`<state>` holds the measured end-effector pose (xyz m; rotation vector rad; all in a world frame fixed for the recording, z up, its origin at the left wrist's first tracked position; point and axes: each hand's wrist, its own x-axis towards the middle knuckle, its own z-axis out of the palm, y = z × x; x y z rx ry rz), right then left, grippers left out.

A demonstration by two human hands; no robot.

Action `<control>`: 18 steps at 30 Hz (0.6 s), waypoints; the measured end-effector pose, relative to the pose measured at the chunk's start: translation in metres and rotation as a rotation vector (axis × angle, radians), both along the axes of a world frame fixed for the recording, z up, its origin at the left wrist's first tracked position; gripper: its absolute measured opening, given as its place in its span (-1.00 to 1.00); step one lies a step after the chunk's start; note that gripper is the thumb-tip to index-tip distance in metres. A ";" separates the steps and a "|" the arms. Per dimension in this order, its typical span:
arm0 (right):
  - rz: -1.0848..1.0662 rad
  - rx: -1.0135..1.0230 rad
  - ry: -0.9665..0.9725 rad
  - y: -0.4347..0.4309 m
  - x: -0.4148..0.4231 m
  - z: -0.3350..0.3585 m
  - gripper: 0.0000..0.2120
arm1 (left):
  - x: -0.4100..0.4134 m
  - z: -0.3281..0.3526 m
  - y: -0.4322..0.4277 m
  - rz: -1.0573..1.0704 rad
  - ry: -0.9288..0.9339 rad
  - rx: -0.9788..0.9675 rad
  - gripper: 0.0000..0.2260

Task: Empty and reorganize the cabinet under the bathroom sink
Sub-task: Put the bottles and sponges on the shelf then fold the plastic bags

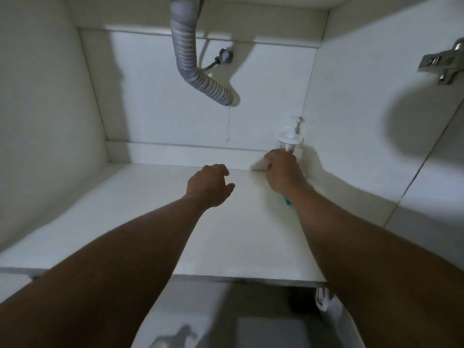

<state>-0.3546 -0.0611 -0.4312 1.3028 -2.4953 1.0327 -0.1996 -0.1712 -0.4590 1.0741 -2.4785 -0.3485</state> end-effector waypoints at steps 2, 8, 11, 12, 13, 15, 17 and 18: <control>0.045 -0.064 -0.020 0.002 0.042 -0.010 -0.77 | 0.037 0.006 0.006 0.041 0.020 -0.056 -0.73; 0.147 -0.224 -0.120 0.016 0.162 -0.066 -0.78 | 0.151 -0.028 0.040 0.118 0.115 -0.128 -0.81; 0.193 -0.333 -0.161 0.024 0.208 -0.097 -0.80 | 0.192 -0.058 0.064 0.133 0.163 -0.112 -0.81; 0.231 -0.336 -0.166 0.028 0.221 -0.108 -0.81 | 0.203 -0.069 0.071 0.135 0.150 -0.083 -0.81; 0.278 -0.332 -0.170 0.032 0.232 -0.121 -0.82 | 0.213 -0.082 0.078 0.128 0.114 -0.039 -0.81; 0.331 -0.287 -0.216 0.045 0.250 -0.149 -0.83 | 0.232 -0.106 0.087 0.075 -0.017 0.091 -0.78; 0.309 -0.137 -0.290 0.057 0.261 -0.174 -0.84 | 0.249 -0.128 0.093 0.005 -0.191 0.229 -0.71; 0.297 -0.005 -0.313 0.062 0.263 -0.185 -0.83 | 0.257 -0.138 0.094 -0.027 -0.285 0.279 -0.66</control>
